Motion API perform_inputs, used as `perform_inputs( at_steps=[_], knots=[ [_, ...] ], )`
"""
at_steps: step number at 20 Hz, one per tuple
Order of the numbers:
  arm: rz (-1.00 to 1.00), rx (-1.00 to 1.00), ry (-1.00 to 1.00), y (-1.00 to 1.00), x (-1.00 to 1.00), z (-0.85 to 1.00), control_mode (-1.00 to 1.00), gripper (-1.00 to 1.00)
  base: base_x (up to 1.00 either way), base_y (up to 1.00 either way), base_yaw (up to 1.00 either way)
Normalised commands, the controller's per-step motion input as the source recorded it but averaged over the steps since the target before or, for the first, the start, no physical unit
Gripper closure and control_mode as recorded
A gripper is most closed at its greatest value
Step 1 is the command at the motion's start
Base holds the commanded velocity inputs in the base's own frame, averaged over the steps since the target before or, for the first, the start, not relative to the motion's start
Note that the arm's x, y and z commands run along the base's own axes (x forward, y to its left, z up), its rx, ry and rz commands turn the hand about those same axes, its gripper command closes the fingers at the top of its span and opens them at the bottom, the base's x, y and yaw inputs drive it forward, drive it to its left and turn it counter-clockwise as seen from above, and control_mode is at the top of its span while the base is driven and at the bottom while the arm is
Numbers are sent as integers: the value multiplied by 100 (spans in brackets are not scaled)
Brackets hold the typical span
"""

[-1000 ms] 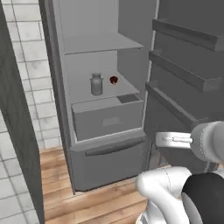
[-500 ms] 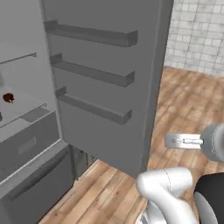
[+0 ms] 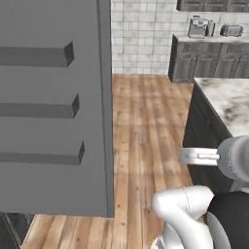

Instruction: Place the condiment bottle and ketchup from the counter to the top shelf of the fridge. If the existing items in the fridge are on the top shelf, move them to other shelves.

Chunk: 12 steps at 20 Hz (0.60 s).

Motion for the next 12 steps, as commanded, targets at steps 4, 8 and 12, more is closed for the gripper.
perform_inputs(
  at_steps=[4, 8, 12],
  knots=[
    [0, 0, 0, 0, 0, 0, 100, -100, 75, -79, -37],
    [0, 0, 0, 0, 0, 0, 100, -100, 95, -86, -23],
    [0, 0, 0, 0, 0, 0, 100, -100, 100, -69, -6]
  ],
)
